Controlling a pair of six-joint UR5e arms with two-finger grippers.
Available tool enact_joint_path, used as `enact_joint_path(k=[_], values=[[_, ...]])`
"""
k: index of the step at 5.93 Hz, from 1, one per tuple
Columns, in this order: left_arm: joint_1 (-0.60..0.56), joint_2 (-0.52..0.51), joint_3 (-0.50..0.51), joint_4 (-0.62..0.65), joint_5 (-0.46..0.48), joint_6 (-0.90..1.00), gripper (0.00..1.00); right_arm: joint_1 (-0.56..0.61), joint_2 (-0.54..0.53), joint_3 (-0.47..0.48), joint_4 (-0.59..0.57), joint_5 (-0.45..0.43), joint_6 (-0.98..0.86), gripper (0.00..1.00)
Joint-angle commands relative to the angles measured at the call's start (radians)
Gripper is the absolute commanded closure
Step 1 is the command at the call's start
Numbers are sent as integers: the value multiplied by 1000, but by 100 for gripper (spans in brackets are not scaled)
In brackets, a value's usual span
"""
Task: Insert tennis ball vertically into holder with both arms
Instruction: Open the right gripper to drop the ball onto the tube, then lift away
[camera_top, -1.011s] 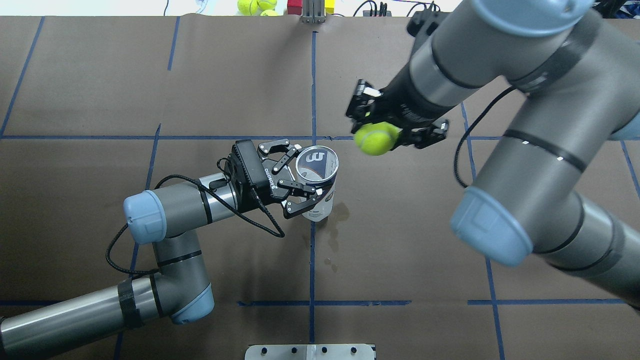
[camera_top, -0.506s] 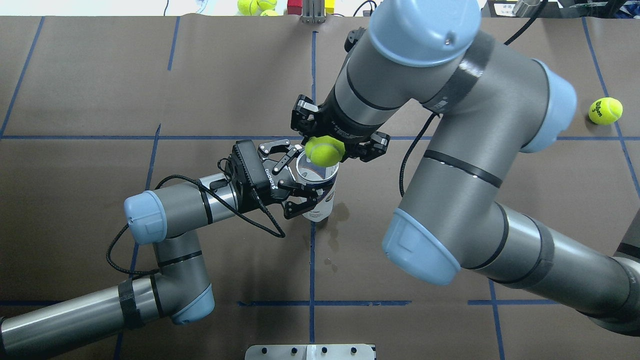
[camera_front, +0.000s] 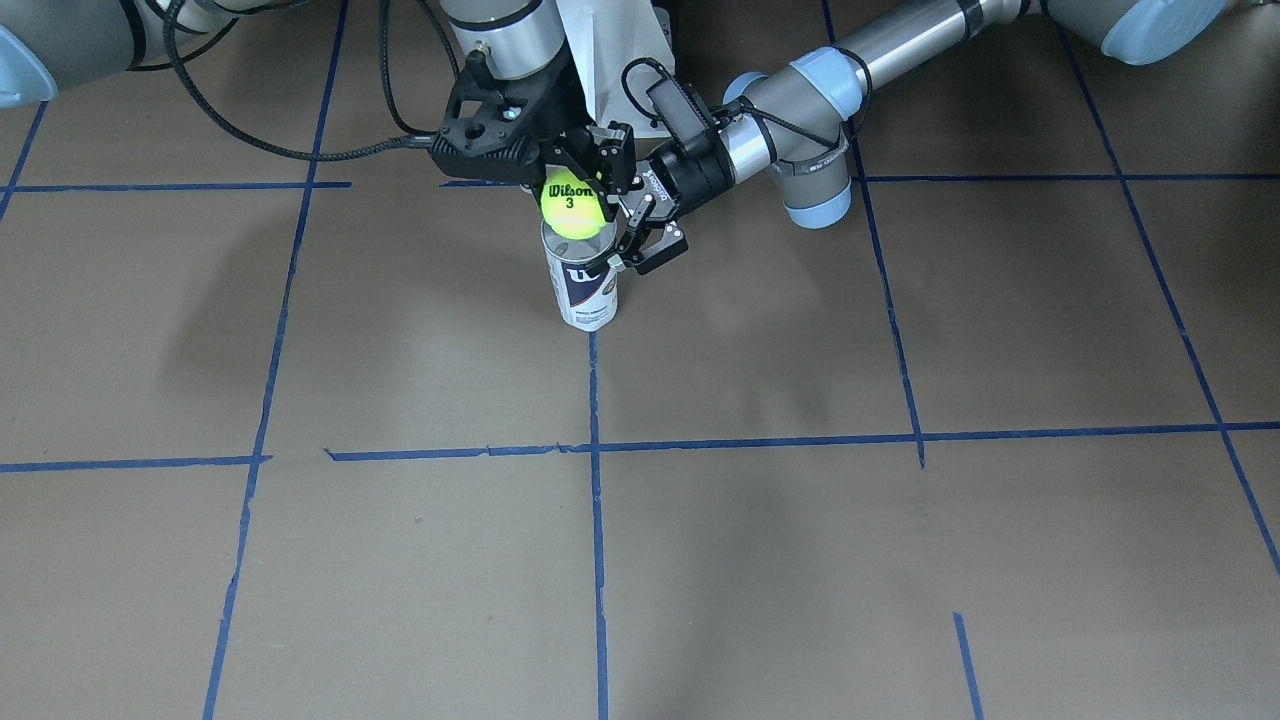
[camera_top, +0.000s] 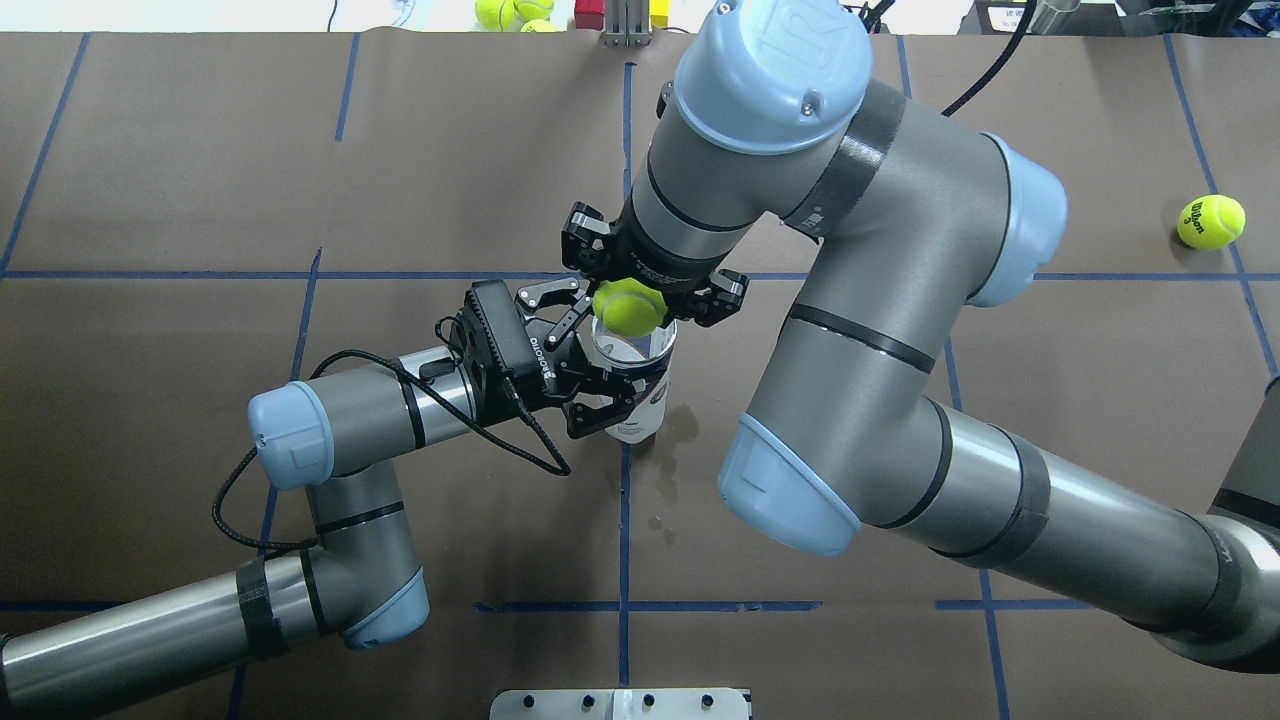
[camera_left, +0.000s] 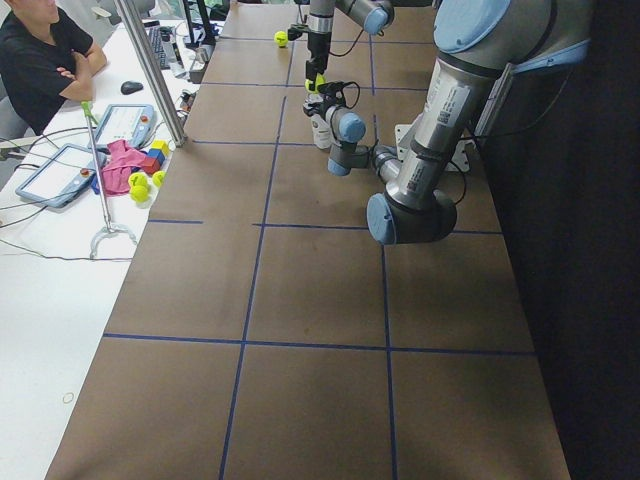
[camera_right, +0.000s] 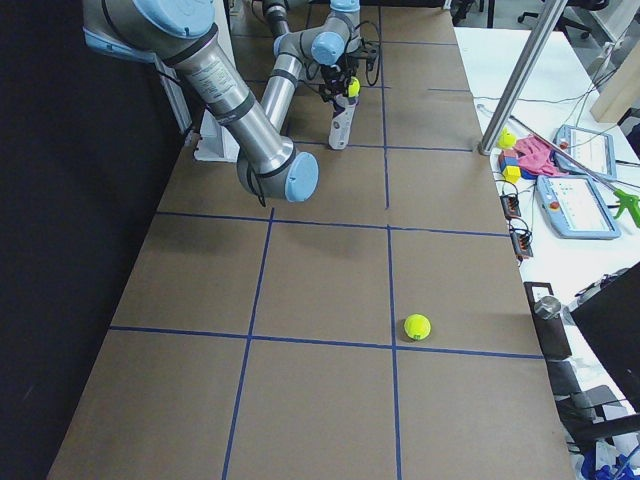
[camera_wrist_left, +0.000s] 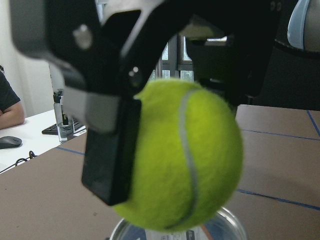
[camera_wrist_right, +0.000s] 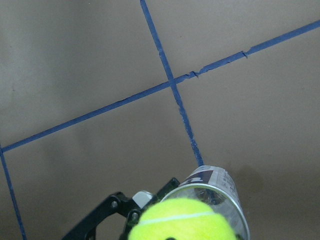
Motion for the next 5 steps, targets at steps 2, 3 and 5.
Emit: enact_joint_path(k=[2, 3, 5], values=[[1, 0, 0, -1, 0, -2, 23, -7, 1, -29, 9, -1, -3, 12], [1, 0, 0, -1, 0, -2, 22, -7, 3, -27, 9, 3, 8, 0], [2, 0, -2, -3, 0, -3, 22, 37, -20, 49, -13, 26, 8, 0]])
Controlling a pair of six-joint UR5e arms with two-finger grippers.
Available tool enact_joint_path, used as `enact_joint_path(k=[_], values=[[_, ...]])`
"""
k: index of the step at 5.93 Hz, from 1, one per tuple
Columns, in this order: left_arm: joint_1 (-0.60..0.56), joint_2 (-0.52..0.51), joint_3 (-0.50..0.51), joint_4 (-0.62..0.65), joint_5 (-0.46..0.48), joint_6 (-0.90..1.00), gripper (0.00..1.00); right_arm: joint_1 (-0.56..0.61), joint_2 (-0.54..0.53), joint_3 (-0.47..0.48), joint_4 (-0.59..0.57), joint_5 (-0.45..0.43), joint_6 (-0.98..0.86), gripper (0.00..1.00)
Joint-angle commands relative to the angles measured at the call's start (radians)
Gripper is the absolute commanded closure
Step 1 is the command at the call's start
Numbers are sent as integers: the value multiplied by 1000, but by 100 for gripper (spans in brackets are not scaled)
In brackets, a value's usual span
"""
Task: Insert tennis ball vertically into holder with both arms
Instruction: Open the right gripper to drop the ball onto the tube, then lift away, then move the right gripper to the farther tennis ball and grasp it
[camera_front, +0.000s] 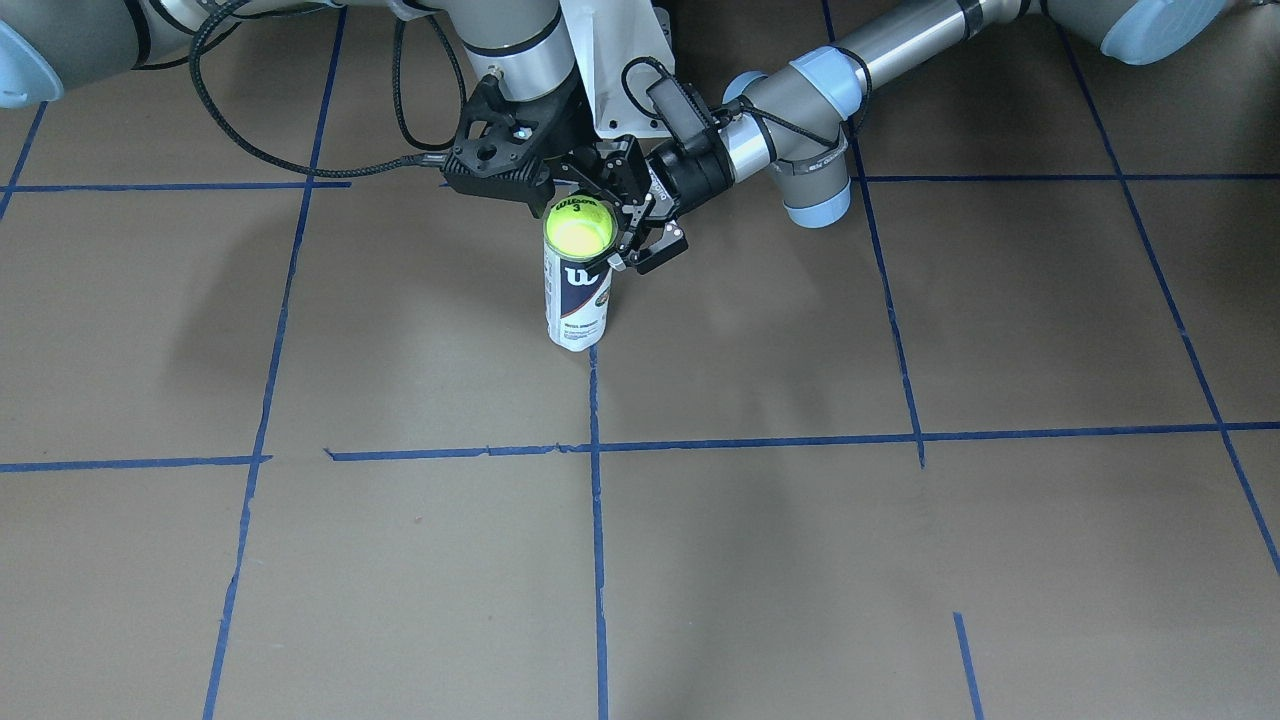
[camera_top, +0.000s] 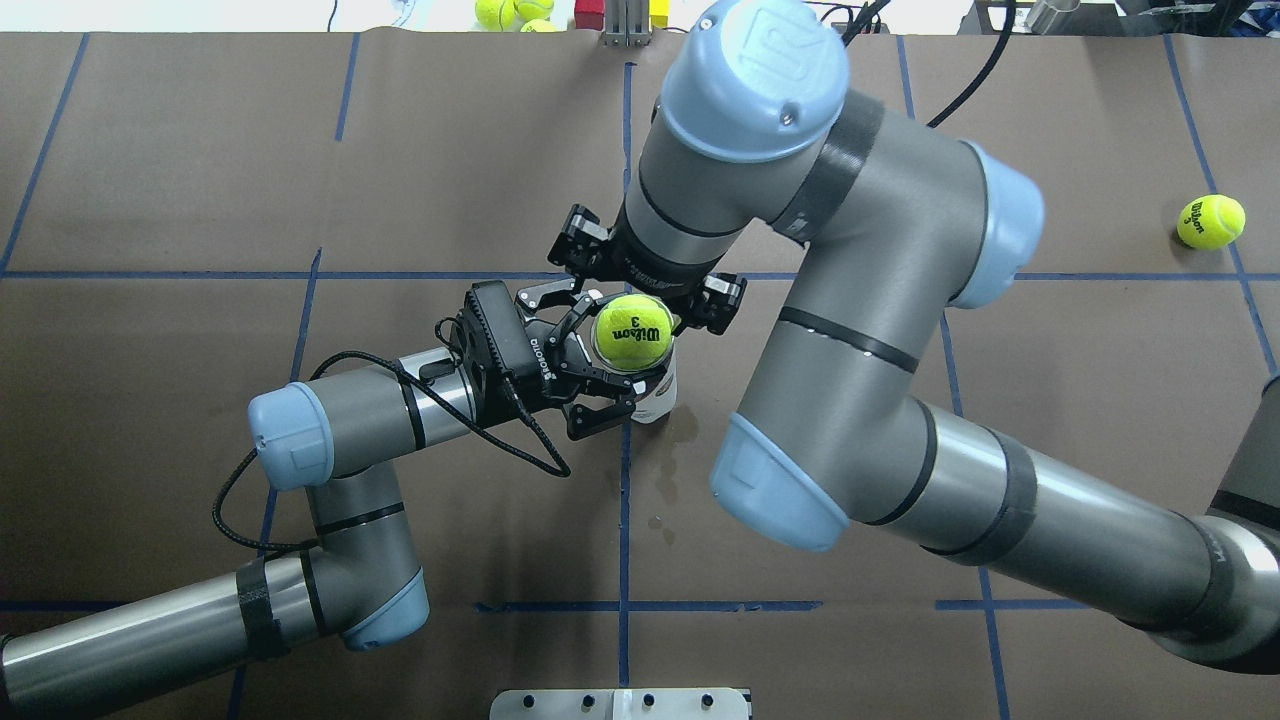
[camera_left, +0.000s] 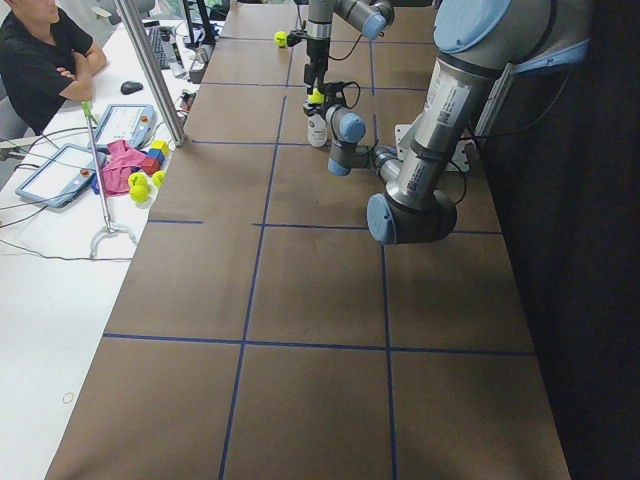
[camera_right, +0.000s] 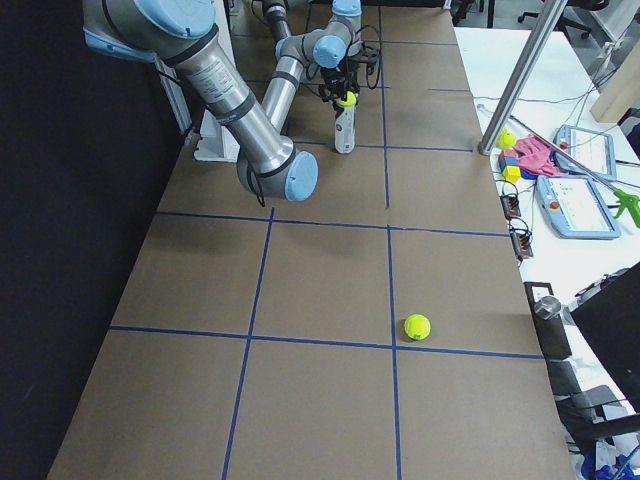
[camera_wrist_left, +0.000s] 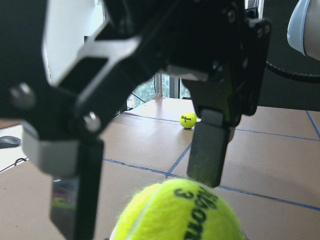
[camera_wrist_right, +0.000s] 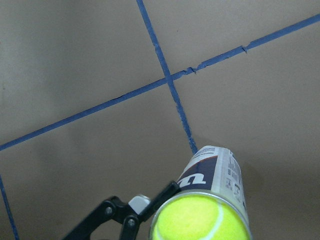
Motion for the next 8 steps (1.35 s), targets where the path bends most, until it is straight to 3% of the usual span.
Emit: enact_joint_path(k=[1, 2, 4, 7, 8], values=[[-1, 1, 0, -1, 2, 0, 22, 144, -100, 60, -18, 111, -29, 0], [1, 2, 0, -1, 2, 0, 19, 270, -172, 62, -16, 184, -207, 0], [1, 0, -4, -1, 2, -2, 13, 436, -297, 24, -18, 215, -541, 0], [2, 0, -4, 0, 2, -3, 10, 524, -372, -36, -16, 244, -756, 0], [4, 0, -2, 0, 2, -3, 10, 565, -416, -104, -13, 243, -892, 0]])
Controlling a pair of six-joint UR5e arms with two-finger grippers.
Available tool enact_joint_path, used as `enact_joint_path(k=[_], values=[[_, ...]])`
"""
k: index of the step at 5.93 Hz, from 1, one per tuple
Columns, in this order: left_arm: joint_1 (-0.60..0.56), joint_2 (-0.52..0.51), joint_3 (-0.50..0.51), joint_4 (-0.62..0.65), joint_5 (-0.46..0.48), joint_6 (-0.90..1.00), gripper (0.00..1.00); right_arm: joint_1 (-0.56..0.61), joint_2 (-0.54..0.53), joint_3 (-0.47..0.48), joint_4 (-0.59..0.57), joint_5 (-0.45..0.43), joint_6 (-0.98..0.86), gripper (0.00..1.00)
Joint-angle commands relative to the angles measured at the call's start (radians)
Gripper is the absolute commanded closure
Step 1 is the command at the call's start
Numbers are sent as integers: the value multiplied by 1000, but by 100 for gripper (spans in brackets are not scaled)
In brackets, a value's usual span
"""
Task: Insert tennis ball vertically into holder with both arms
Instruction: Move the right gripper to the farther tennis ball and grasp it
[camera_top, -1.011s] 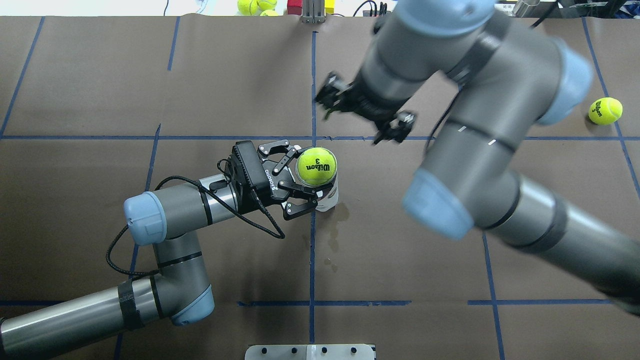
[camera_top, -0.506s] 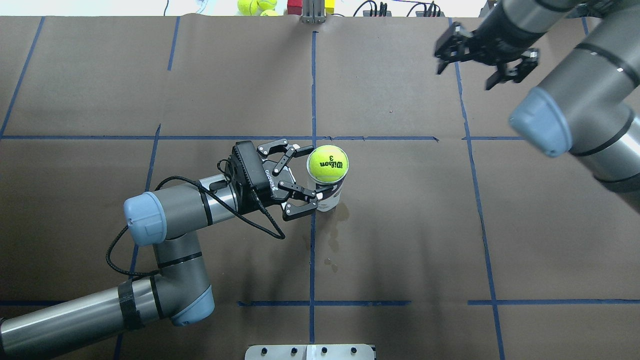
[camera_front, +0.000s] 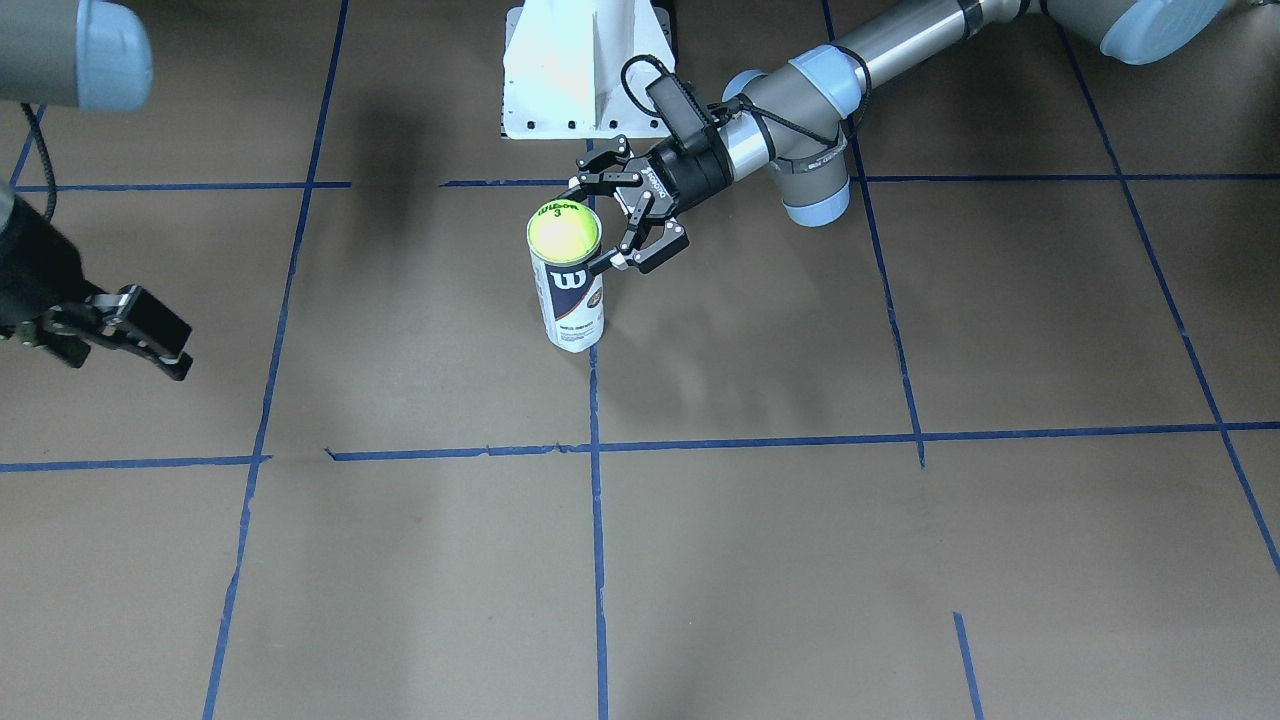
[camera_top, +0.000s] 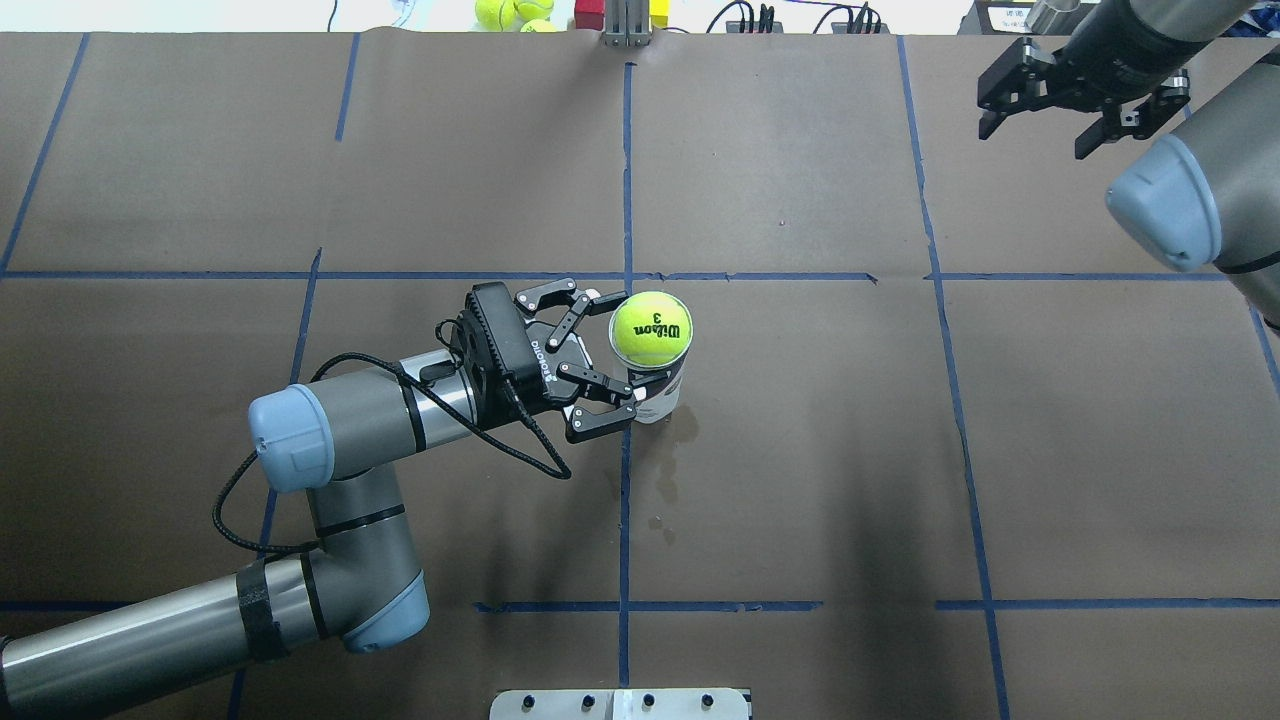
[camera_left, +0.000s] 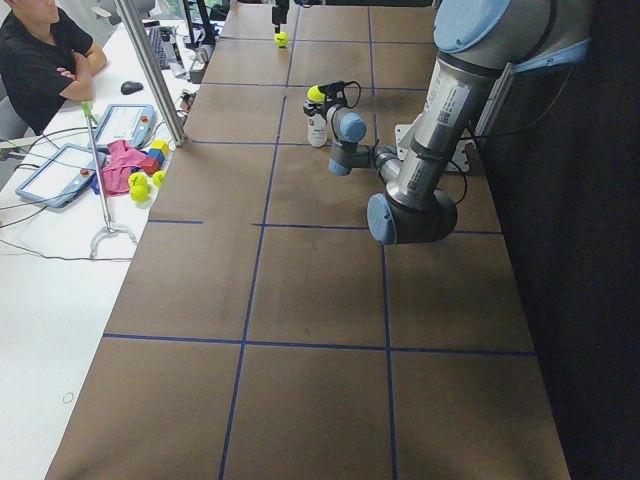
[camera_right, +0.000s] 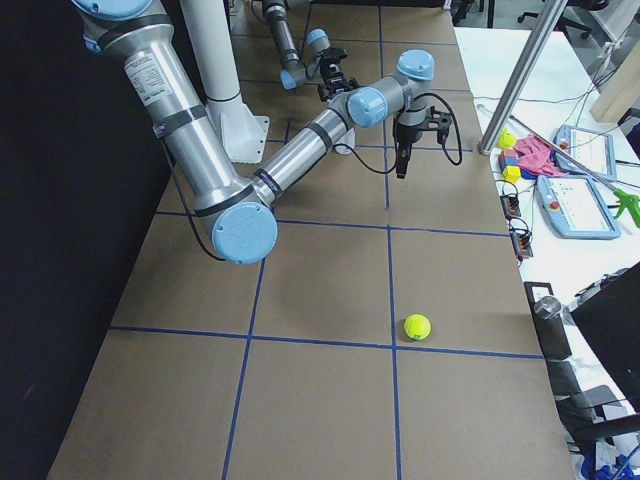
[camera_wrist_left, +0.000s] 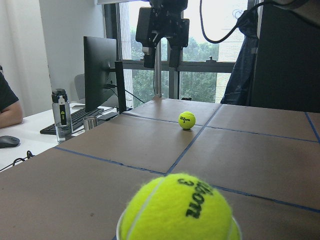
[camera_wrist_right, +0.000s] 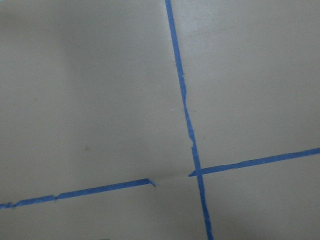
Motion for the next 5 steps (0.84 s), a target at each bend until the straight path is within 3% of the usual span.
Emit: enact_joint_path(k=[1, 3, 4, 5], values=[[1, 0, 1, 2, 0, 0, 11, 79, -50, -116, 3, -5, -277, 0], [1, 1, 2, 2, 0, 2, 15, 133, -76, -275, 7, -18, -524, 0], [1, 1, 4, 2, 0, 3, 15, 164, -107, -376, 114, -61, -635, 0], [1, 1, 4, 3, 0, 5, 15, 209, -132, -537, 295, -61, -703, 0]])
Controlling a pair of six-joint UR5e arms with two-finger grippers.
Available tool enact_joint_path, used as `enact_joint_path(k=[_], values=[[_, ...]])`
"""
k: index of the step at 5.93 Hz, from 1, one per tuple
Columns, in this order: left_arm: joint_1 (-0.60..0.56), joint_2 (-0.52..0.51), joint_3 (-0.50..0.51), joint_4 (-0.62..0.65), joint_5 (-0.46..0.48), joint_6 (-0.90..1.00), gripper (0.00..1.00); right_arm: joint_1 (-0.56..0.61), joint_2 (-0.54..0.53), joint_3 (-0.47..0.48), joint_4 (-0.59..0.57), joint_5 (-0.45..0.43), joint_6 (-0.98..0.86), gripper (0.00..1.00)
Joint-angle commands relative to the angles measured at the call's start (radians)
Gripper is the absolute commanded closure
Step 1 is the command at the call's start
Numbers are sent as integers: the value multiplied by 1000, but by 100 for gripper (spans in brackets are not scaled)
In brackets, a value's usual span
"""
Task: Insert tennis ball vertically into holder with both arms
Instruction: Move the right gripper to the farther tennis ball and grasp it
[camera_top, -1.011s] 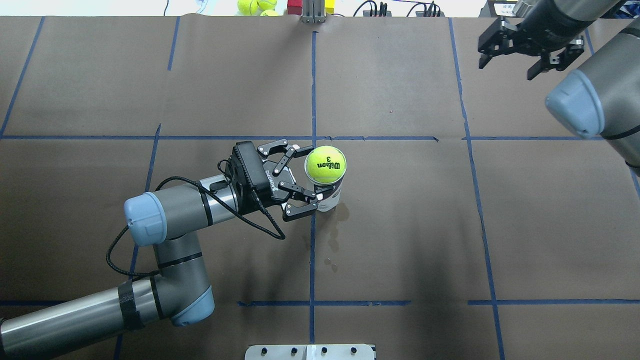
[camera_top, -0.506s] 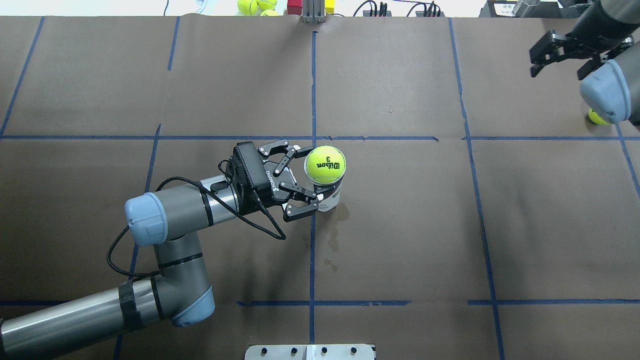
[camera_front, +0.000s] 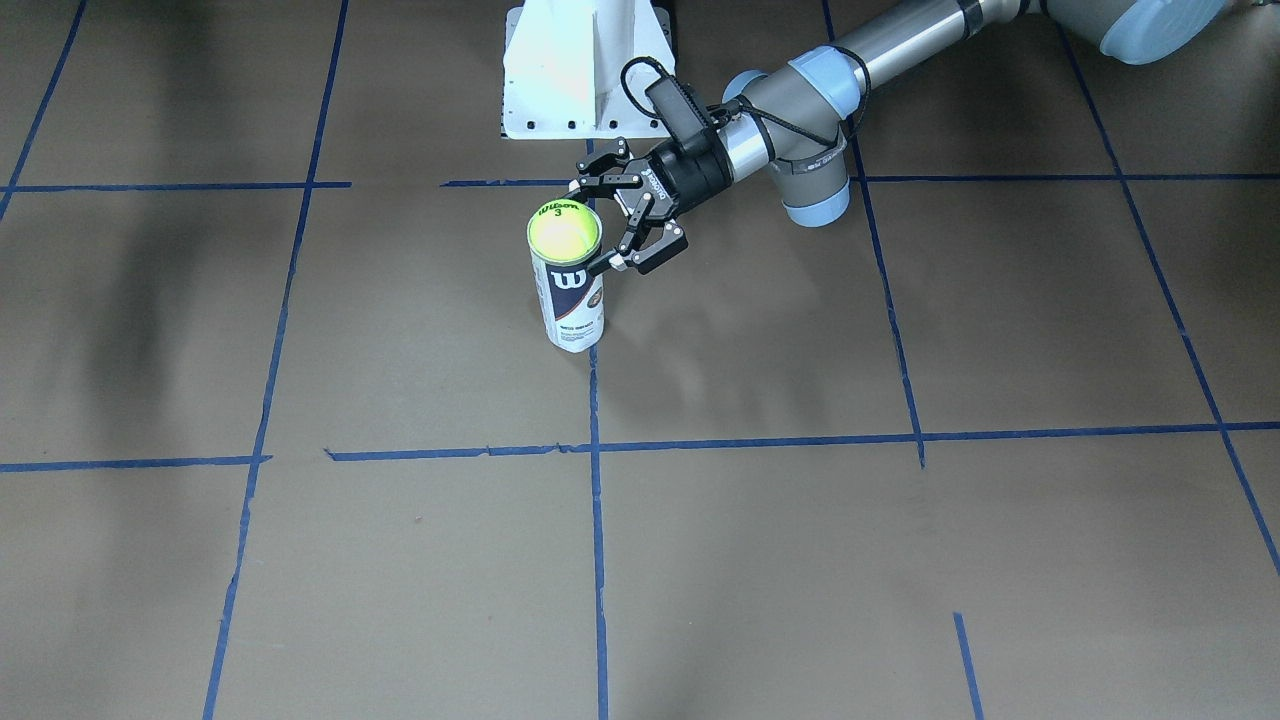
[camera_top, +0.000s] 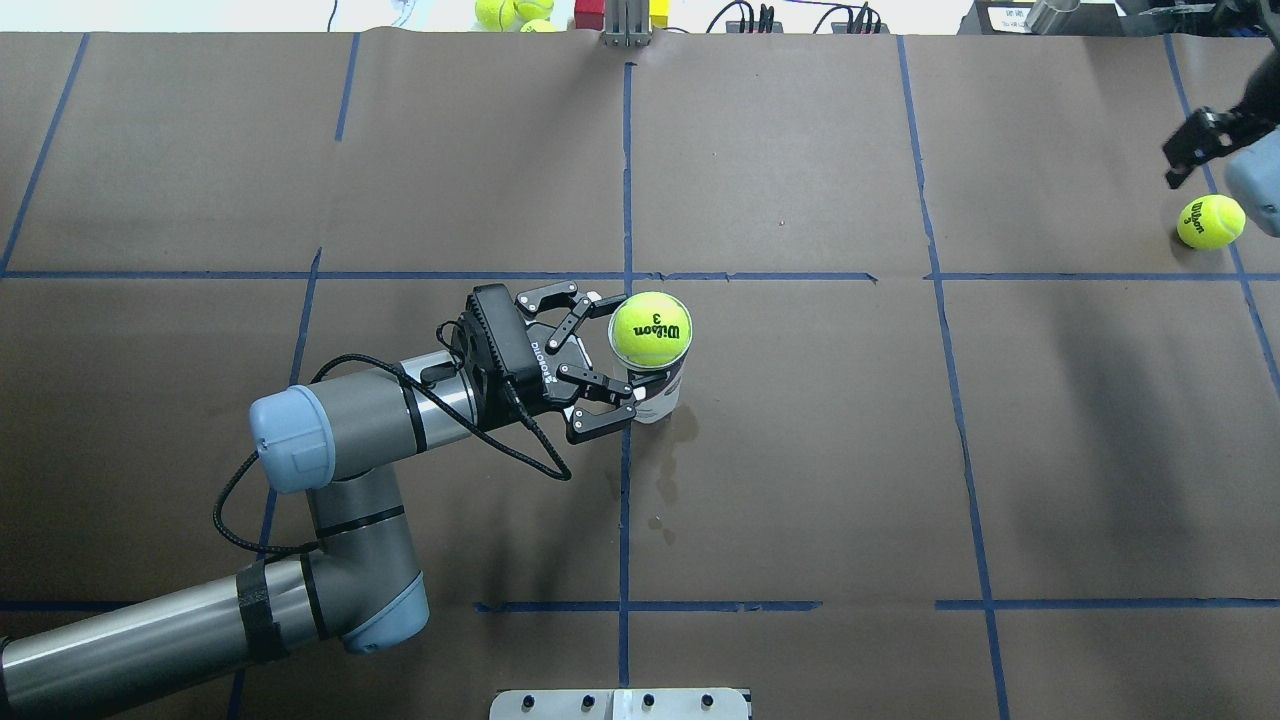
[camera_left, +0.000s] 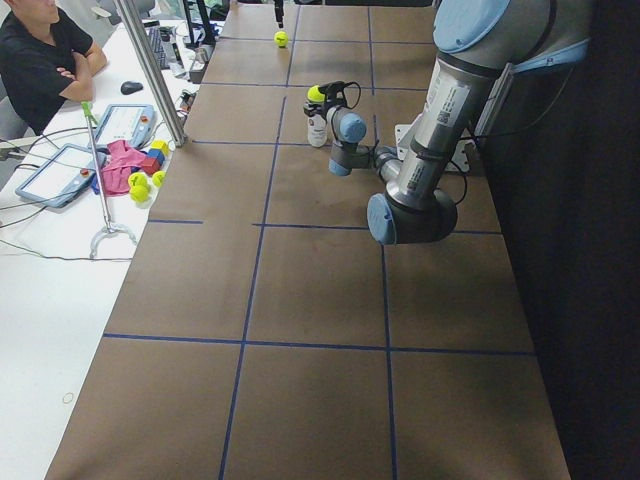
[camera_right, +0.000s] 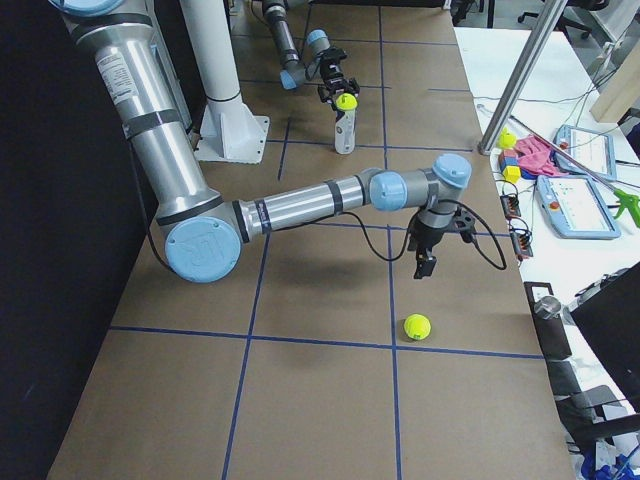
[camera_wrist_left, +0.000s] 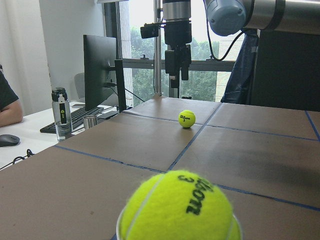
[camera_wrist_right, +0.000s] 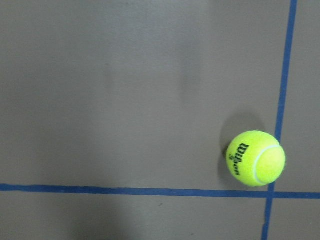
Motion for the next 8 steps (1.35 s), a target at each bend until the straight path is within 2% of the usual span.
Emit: enact_joint_path(k=[1, 2, 4, 6, 8], values=[[0, 0, 0, 1, 0, 2, 15, 40, -11, -255, 267, -11, -85, 0], [0, 0, 0, 1, 0, 2, 15, 39, 12, -289, 274, -5, -87, 0], [0, 0, -1, 1, 0, 2, 15, 40, 11, -291, 294, 67, -82, 0], [0, 0, -1, 3, 0, 2, 14, 28, 10, -346, 390, 64, -75, 0], [0, 0, -1, 4, 0, 2, 12, 2, 17, -353, 394, 61, -70, 0]])
